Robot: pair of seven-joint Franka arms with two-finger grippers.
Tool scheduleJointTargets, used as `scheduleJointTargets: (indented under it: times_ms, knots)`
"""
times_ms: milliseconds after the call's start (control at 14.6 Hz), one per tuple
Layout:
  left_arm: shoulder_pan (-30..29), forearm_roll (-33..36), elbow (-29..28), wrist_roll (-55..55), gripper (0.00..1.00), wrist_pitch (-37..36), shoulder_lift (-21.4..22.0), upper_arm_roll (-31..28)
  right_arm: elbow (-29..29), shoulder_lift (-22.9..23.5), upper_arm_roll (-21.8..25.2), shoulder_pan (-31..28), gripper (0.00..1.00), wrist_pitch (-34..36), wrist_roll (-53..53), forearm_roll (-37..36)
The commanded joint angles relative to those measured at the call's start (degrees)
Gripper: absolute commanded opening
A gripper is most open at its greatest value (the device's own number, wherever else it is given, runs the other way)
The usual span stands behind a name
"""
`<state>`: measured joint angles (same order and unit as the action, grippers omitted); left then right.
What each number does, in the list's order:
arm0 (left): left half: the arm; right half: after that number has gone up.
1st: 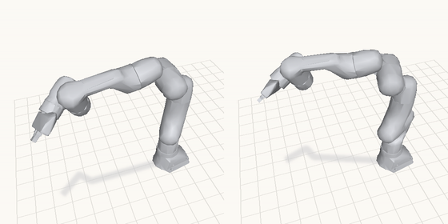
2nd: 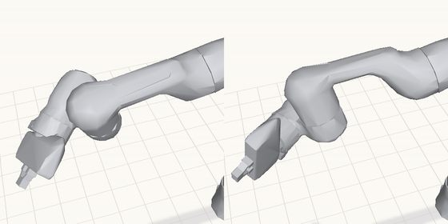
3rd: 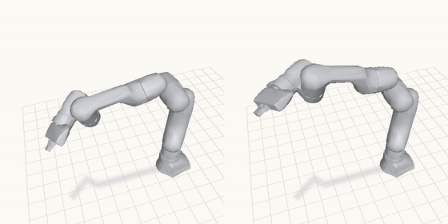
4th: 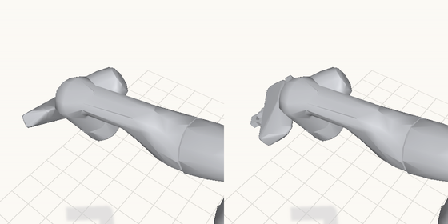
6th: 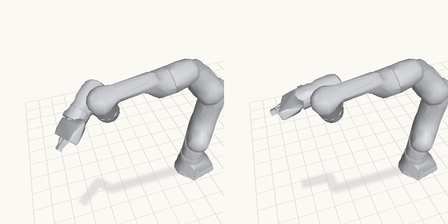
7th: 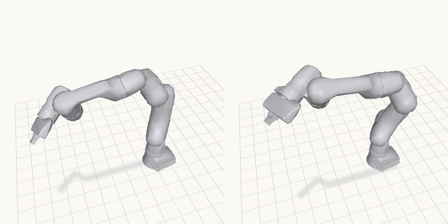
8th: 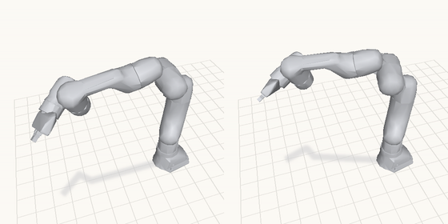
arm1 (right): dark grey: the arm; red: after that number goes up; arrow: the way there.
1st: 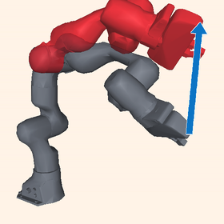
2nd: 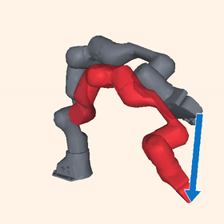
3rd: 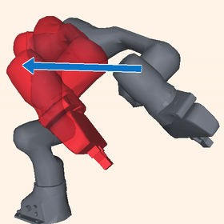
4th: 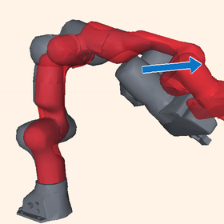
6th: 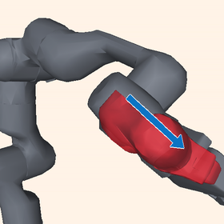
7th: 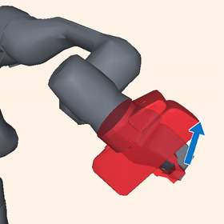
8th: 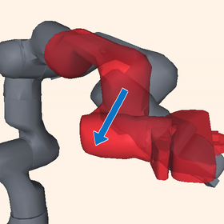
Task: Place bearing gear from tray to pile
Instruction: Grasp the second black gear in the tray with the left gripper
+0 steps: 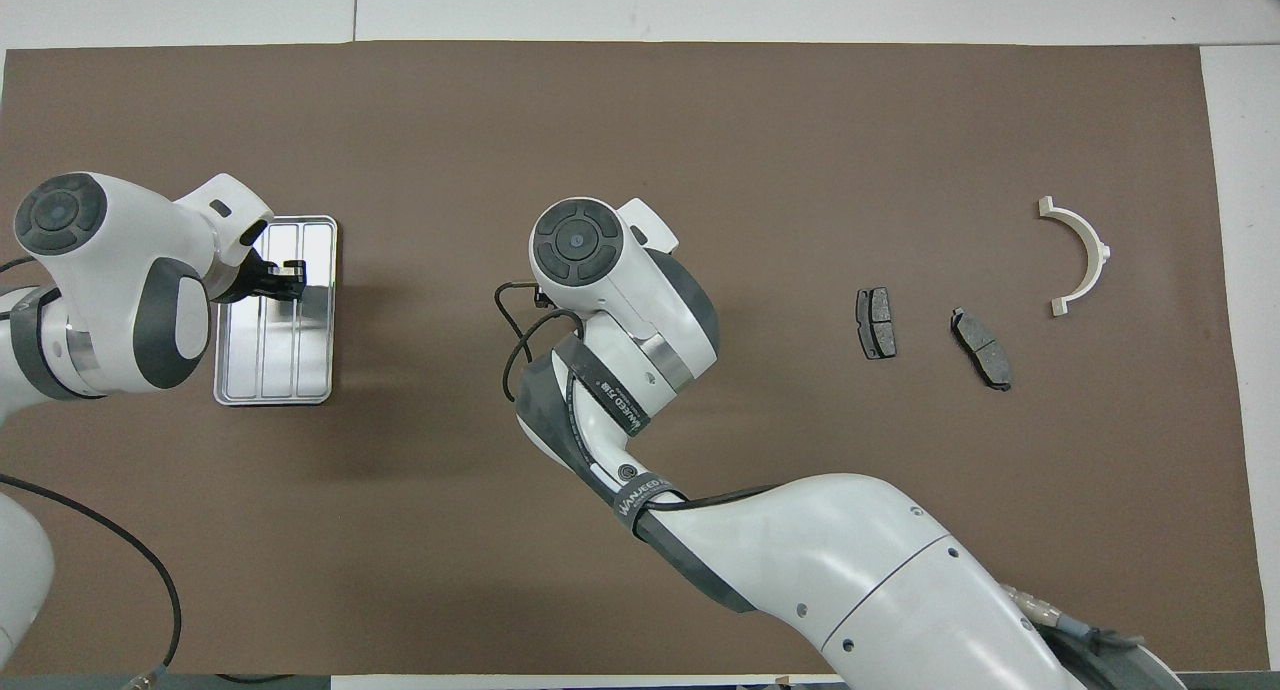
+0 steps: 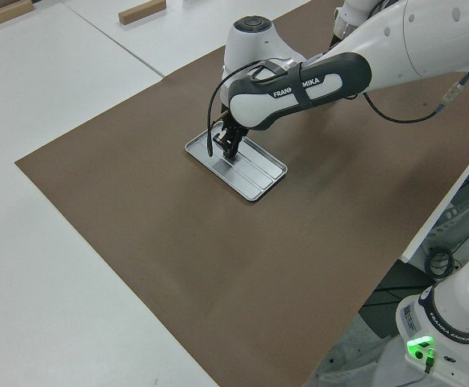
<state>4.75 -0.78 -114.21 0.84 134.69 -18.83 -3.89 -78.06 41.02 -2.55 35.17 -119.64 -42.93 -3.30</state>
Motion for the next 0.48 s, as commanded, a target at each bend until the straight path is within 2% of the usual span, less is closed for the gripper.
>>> scheduleJointTargets:
  times_ms: [0,343,412]
  knots:
    - [-1.2,1.0,-0.4,-0.5,0.0,-0.3,-0.1,0.4,-2.0,-0.8,-1.1,-0.5,0.99,-1.3,0.0,0.8]
    - [-1.2,0.7,1.8,0.4,0.0,-2.9,-0.1,0.5,-2.8,-0.6,-1.1,-0.1,0.98,-2.9,-0.1,0.8]
    - [-1.2,0.5,2.3,0.7,0.0,-3.6,0.0,0.5,-3.2,-0.6,-1.1,-0.1,0.94,-3.6,-0.1,0.8]
